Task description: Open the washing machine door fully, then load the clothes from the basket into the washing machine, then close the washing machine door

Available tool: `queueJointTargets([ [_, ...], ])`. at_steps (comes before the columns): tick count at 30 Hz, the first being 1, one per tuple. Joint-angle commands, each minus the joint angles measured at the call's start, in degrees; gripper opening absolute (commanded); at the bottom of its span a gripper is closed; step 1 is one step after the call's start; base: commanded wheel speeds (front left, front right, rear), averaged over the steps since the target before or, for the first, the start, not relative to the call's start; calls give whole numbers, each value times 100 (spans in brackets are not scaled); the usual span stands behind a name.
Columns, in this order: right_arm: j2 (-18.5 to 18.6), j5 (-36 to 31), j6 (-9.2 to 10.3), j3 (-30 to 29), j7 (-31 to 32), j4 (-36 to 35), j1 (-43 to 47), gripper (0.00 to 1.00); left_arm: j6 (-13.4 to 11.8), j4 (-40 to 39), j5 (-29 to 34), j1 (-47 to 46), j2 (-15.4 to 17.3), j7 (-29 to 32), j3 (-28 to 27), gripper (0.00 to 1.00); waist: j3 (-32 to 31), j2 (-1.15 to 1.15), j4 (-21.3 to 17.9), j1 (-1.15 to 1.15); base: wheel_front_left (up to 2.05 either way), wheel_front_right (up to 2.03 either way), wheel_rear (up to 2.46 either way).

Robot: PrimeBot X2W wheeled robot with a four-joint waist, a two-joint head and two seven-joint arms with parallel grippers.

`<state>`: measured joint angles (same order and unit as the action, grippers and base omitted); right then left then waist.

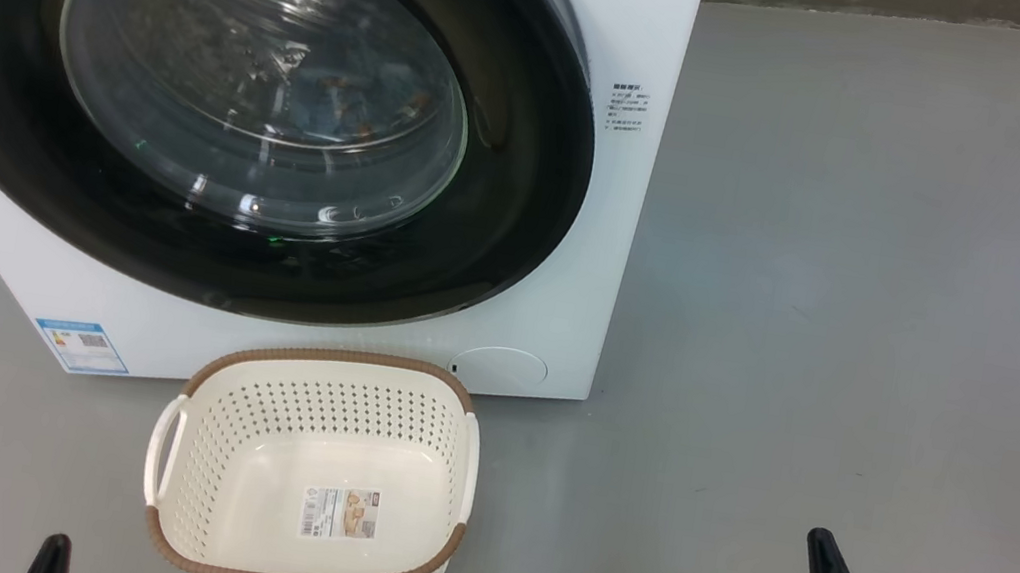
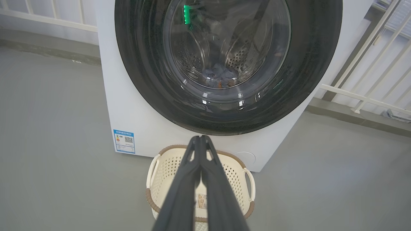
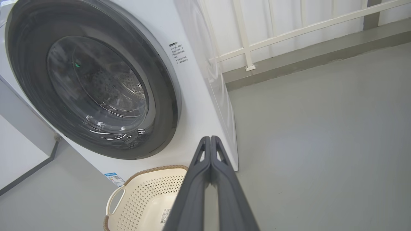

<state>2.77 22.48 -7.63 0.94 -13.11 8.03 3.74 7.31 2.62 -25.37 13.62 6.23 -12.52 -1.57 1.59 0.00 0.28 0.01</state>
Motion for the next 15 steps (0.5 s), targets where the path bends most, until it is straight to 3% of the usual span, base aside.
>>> queueJointTargets([
  [1,56,244,2,-5,36,-111,-116,0,-2,-76,-214,-220,91,39,-42,0,-2,0,-1,-1,0,0,0],
  [15,97,1099,3,-30,214,-27,-219,0,3,88,-1030,-435,80,218,-41,0,-19,0,-4,-1,0,0,0],
])
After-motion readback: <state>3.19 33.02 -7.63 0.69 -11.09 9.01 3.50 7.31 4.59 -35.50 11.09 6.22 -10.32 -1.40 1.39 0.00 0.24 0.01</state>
